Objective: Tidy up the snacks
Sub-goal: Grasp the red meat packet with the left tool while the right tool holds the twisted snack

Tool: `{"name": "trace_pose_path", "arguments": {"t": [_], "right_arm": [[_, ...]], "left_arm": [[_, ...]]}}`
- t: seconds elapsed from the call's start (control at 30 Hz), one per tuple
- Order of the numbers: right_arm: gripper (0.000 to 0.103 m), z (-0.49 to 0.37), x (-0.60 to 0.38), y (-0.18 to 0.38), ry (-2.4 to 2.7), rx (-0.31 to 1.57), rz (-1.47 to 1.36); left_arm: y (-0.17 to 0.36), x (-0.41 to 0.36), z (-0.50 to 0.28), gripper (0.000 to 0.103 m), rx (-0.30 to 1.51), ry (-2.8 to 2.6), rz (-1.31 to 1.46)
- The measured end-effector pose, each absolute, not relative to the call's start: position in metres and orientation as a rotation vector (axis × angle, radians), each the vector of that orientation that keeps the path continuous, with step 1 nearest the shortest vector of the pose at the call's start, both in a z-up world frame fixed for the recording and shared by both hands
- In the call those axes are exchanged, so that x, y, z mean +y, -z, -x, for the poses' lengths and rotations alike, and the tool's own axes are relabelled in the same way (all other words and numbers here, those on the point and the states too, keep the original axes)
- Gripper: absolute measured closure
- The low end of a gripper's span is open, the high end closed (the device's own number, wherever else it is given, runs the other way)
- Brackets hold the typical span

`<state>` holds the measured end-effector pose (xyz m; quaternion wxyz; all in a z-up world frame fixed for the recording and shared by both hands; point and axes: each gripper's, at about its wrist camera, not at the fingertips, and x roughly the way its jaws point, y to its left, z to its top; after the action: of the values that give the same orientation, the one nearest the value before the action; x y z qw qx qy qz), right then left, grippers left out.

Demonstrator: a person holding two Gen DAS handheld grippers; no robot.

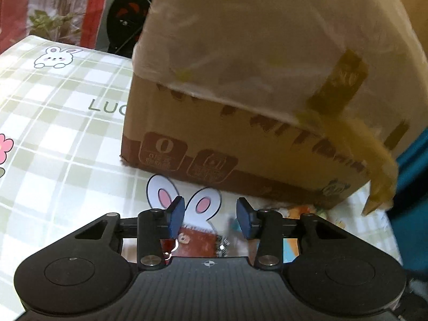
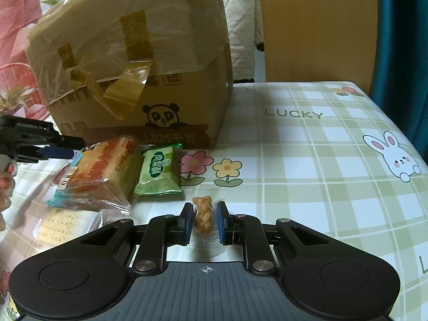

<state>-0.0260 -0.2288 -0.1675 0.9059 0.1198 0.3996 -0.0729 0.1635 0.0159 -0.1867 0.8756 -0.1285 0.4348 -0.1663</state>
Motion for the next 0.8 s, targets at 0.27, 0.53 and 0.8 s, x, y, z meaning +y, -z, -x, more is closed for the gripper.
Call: {"name": "trace_pose_path", "arguments": {"t": [0.27, 0.53, 0.8], "right_arm": [[0.086, 0.025, -0.226, 0.165, 0.143, 0.820, -0.242], [0.086, 0.023, -0.214, 0.162, 0.122, 0.820, -0.226], [0.086, 0.027, -0.215, 0.158, 0.127, 0.813, -0.226]], "left_arm": [[0.187, 0.032, -0.122, 0.060, 0.912, 0.400, 0.193], [0.189, 0.000, -0.093, 0.059, 0.861, 0.423, -0.112], [0.189, -0.020, -0.097, 0.057, 0.862, 0.448, -0.166]]}}
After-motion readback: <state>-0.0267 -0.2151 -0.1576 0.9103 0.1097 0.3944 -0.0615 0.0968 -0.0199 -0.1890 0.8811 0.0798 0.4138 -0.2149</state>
